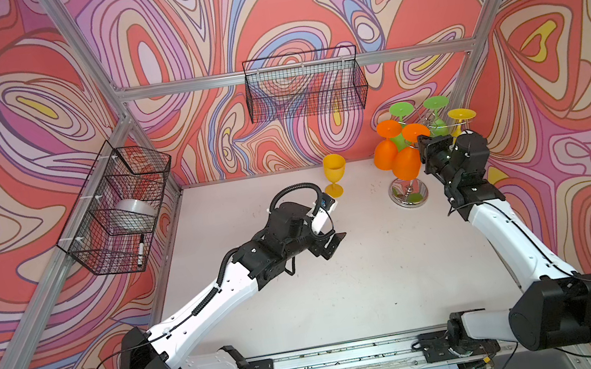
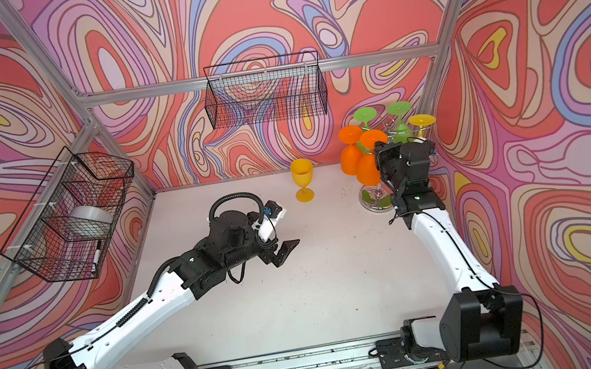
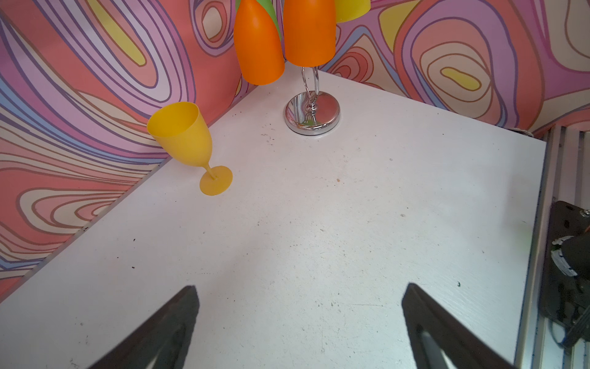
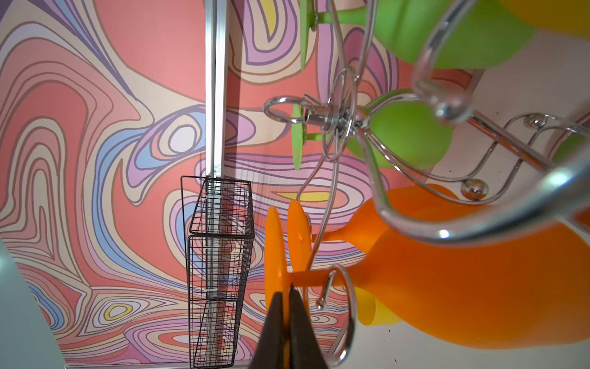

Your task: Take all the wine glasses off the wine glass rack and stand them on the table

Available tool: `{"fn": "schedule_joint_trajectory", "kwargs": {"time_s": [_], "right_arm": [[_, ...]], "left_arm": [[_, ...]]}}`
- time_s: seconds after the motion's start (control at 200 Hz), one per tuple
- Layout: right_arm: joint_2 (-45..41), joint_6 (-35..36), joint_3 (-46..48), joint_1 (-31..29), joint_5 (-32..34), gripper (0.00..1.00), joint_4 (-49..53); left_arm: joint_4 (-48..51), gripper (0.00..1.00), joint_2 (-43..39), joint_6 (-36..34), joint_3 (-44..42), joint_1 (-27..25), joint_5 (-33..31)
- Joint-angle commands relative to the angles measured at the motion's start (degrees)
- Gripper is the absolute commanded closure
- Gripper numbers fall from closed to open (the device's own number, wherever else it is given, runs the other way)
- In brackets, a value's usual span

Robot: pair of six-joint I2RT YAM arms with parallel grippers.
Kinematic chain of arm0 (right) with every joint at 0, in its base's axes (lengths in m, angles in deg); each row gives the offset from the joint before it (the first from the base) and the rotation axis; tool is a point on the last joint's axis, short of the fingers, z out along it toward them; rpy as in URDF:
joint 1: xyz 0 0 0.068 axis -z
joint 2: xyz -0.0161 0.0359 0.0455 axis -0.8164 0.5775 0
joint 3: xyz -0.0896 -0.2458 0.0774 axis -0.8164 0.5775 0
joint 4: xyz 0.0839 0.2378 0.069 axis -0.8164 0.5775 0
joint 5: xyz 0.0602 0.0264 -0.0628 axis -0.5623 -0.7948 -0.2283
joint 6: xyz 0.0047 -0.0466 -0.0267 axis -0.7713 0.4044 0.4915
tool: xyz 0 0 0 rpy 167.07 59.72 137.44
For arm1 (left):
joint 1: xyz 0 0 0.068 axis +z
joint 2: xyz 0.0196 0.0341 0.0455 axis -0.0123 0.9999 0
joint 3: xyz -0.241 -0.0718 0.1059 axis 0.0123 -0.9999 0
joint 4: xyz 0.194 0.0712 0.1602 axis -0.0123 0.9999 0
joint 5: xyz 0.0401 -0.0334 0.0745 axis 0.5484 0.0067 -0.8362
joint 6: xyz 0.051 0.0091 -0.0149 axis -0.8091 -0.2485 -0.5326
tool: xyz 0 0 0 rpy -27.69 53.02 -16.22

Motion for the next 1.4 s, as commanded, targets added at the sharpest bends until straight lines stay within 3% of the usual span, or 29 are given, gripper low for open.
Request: {"fn": "schedule_joint_trajectory", "kwargs": {"time_s": [0.0, 0.731, 1.392], "right_arm": [[-0.72, 0.63, 0.85, 0.95, 3.15, 1.00, -0.81], [-0.84, -2.05, 1.38, 1.30, 6.46, 1.00, -1.15], [-6.02, -2.28, 5.31, 1.30, 11.25, 1.00, -1.90]], "left_arm": [[-0.13, 0.00, 0.31, 0.00, -0.32, 0.34, 0.47], [-0.11, 0.00, 0.05, 0.00, -0.32, 0.37, 0.43], [-0.14, 0.00, 0.44, 0.13, -0.30, 0.34, 0.56]]}}
